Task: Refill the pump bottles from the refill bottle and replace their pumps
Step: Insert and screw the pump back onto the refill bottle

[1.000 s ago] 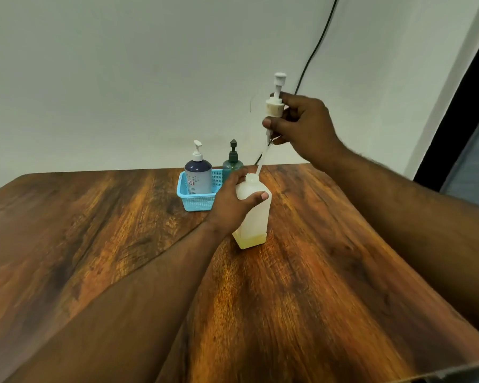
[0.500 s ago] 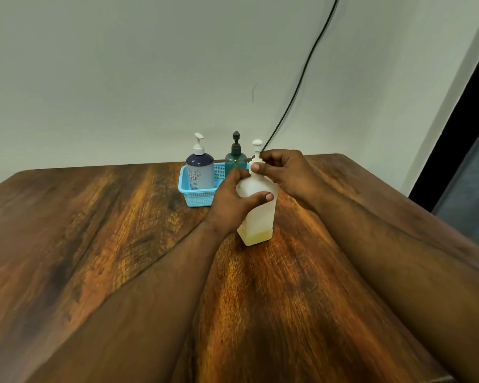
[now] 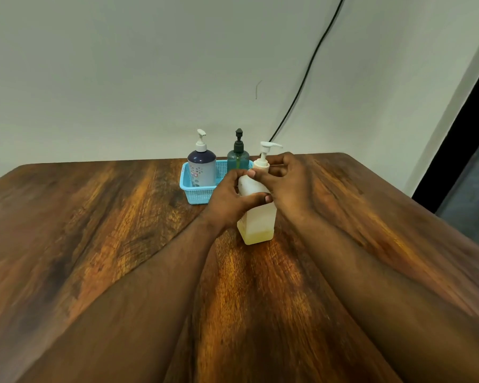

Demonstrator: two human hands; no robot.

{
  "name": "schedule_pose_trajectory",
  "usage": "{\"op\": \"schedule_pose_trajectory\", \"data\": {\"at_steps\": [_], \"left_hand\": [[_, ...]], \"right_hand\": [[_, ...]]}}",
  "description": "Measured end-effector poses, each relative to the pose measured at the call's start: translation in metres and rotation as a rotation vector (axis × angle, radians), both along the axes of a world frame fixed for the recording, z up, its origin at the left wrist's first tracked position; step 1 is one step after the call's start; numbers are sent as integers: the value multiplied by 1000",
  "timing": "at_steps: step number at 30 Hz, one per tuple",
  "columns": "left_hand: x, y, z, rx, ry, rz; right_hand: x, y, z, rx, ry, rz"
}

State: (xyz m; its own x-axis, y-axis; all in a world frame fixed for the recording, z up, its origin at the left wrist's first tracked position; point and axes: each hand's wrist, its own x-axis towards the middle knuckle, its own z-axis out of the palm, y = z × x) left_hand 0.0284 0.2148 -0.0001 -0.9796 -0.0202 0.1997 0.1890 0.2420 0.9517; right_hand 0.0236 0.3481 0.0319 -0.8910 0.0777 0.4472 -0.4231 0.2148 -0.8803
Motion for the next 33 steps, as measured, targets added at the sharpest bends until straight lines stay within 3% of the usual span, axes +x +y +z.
{"op": "schedule_pose_trajectory", "data": {"at_steps": [5, 10, 13, 18, 22, 24, 27, 29, 33], "left_hand": [[-2, -1, -4, -12, 1, 3], [1, 0, -2, 2, 21, 7], [2, 0, -2, 0, 25, 9], [3, 0, -5, 13, 54, 4], [3, 0, -5, 6, 57, 5], [3, -1, -4, 13, 51, 0], [3, 0, -5, 21, 44, 4], [1, 0, -6, 20, 36, 10], [0, 1, -8, 26, 21, 10]], "right_hand": [[24, 10, -20, -219, 85, -127], [2, 8, -3, -431, -145, 308], [-6, 8, 1, -250, -181, 249], [-10, 4, 12, 167, -50, 69], [-12, -4, 14, 339, 28, -51], [-13, -3, 17, 320, -20, 14], [-17, 16, 22, 121, -211, 325], [-21, 29, 23, 31, -217, 455], [-21, 30, 24, 138, -143, 369]]}}
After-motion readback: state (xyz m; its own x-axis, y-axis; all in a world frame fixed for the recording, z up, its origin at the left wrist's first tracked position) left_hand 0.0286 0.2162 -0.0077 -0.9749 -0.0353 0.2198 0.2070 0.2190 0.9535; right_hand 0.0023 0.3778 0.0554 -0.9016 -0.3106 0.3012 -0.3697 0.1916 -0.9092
